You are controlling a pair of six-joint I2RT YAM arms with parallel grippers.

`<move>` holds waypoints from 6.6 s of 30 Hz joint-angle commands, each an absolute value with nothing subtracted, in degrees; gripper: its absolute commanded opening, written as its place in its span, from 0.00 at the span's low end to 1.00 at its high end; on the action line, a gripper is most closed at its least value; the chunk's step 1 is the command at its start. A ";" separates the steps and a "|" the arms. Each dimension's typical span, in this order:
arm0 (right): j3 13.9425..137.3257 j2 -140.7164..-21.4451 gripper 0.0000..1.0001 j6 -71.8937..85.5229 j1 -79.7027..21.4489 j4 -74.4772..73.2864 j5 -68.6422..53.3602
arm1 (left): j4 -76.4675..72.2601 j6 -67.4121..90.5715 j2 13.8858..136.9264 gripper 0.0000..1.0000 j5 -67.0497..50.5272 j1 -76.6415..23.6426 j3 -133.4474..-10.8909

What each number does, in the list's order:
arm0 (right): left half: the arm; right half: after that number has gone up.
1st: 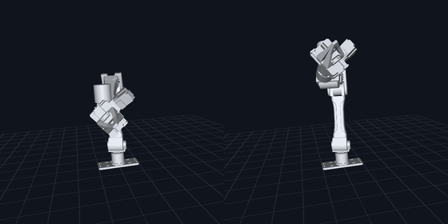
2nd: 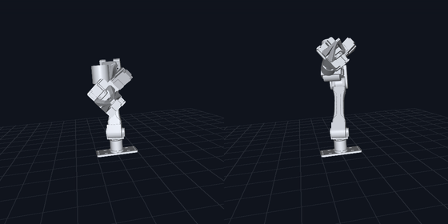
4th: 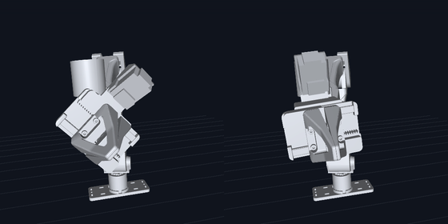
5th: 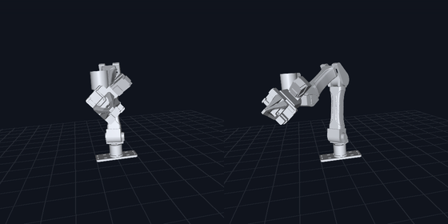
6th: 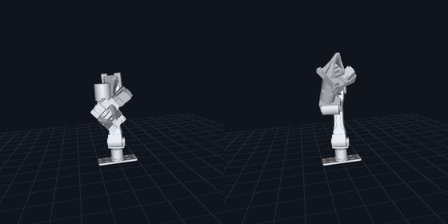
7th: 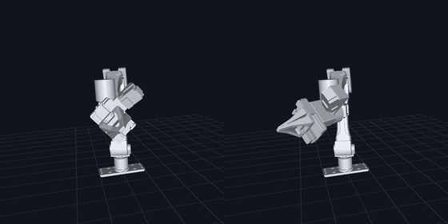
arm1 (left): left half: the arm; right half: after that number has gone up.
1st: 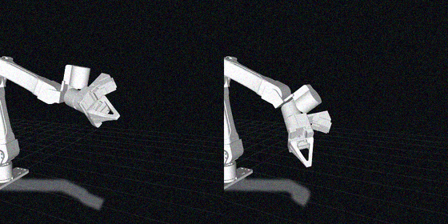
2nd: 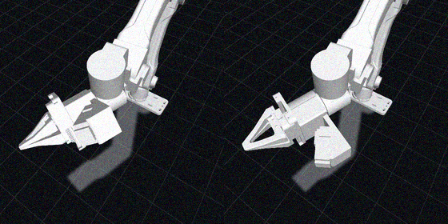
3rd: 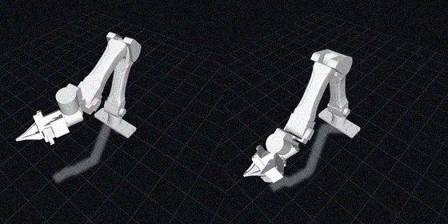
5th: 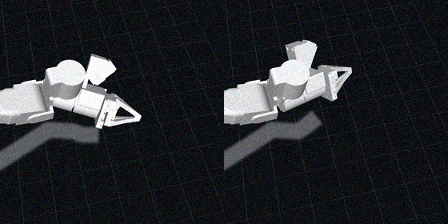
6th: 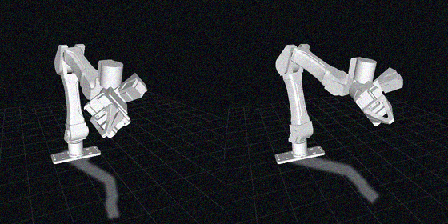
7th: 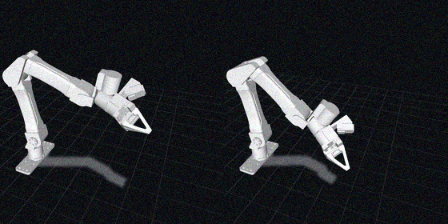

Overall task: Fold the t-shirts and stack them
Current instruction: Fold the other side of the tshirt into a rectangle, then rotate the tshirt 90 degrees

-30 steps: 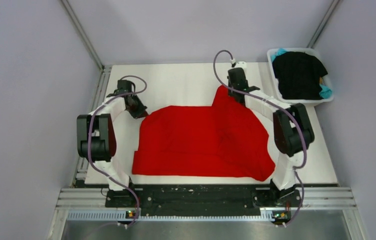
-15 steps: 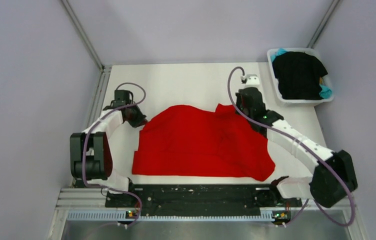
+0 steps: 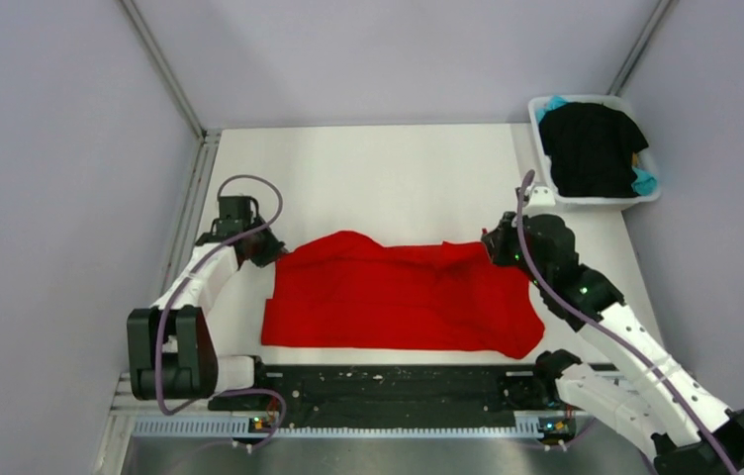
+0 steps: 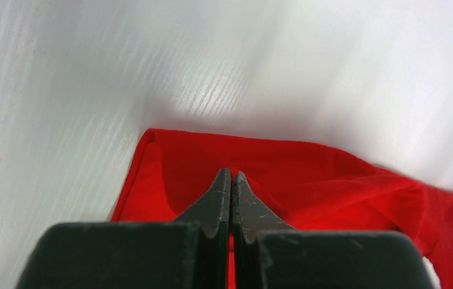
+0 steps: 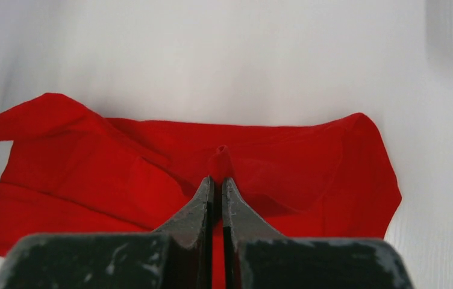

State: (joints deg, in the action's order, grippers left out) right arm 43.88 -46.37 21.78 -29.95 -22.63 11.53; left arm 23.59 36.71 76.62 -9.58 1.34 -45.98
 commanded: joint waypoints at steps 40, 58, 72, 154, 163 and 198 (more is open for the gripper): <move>40.79 -25.19 0.98 39.64 -30.93 -55.29 -2.69 | 30.66 43.52 49.86 0.93 -6.81 0.30 -38.40; 24.62 -48.22 0.99 43.74 -30.94 -21.48 -4.13 | 31.50 45.79 68.83 0.99 5.28 -13.49 -40.86; 20.66 -42.84 0.98 42.94 -30.98 -22.50 -0.27 | 32.11 45.95 71.35 0.89 10.17 -9.70 -39.69; 21.73 -40.57 0.99 39.60 -31.01 -26.77 1.32 | 32.66 42.55 66.81 0.94 5.49 -8.85 -45.57; 21.59 -39.65 0.99 40.27 -30.95 -26.88 2.13 | 23.56 41.54 79.10 0.99 -9.89 -11.83 -43.64; 17.19 -55.29 0.99 47.72 -25.01 -13.93 2.26 | 19.62 43.56 86.99 0.98 -14.66 -16.15 -45.19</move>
State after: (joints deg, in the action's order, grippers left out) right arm 18.90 -48.07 46.26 -29.08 -20.23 4.21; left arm 23.40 43.35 82.48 -11.44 -15.18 -43.51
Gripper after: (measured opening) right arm 0.987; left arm 0.990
